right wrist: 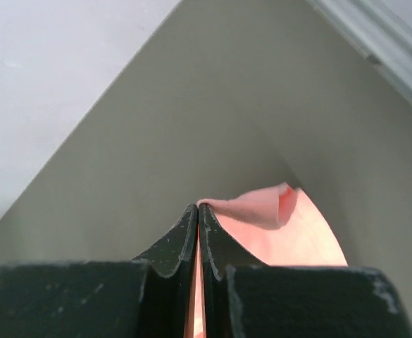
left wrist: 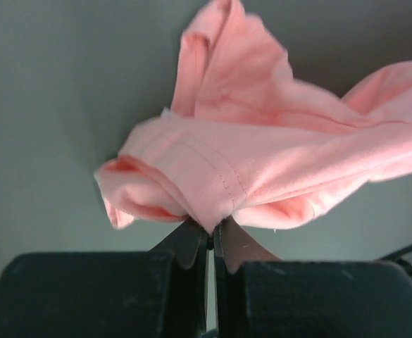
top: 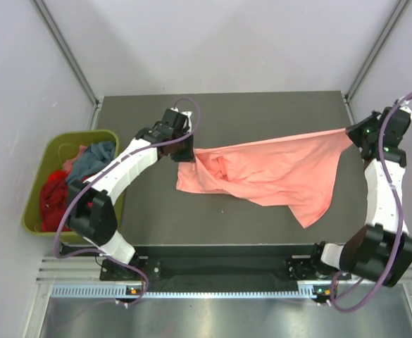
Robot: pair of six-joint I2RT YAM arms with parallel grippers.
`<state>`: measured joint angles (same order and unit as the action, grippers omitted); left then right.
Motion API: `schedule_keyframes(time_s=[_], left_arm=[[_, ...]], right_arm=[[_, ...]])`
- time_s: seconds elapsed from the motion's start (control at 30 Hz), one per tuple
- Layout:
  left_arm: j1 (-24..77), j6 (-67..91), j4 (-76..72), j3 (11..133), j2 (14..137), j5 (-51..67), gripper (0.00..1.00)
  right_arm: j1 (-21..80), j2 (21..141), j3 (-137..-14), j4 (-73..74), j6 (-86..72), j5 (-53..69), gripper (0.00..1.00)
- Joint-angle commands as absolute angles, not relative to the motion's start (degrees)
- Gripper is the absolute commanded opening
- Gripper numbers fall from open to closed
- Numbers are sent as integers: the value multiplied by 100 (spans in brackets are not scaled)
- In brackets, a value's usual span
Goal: Fold and stack the t-shirts
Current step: Flatten the tshirt out
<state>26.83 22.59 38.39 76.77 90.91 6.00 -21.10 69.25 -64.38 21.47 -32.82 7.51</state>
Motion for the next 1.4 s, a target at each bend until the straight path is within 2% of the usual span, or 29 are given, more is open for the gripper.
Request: schedule_keyframes(time_s=[0.0,0.07,0.17,0.2,0.27,0.4,0.5,0.53,0.63,0.73,0.97,1.2,1.37], left_arm=[[2522,2215,3981,8384,9447,343,4],[2522,2162,4078,8472,9483,264,14],[2522,2083,4148,8307,9378,290,16],[2522,2092,4157,8236,9291,281,18],[2522,2109,4105,7965,9150,246,31],[2522,2144,3921,7656,8755,123,38],[2374,2258,3675,7427,8736,350,41],[2138,2294,3561,7357,8754,508,41],[1506,2461,3166,7093,8973,1439,42],[1284,2557,2876,7084,9237,1696,43],[1230,2821,2049,6996,9711,2382,48],[1257,3041,1715,6821,9870,2681,48],[1353,3217,1450,6627,9984,2839,48]], right_arm=[[-1926,7976,-6976,818,-3305,615,0],[-1872,8435,-7267,747,-3296,685,0],[-1793,9314,-7900,703,-3226,773,0],[-1741,9751,-8215,677,-3173,800,0],[-1688,10228,-8872,764,-3103,1070,0],[-1565,11213,-10175,1624,-2734,1318,0],[-1494,11373,-10616,2152,-2646,1169,13],[-1468,11321,-10678,2467,-2663,1038,24],[-1301,10926,-10635,2960,-2689,669,42],[-1117,10269,-10092,3523,-2943,159,46],[-1055,8229,-6783,4157,-4455,-113,46],[-1186,6525,-5003,4720,-4974,-237,46],[-1213,6161,-4097,4746,-5238,-457,46]])
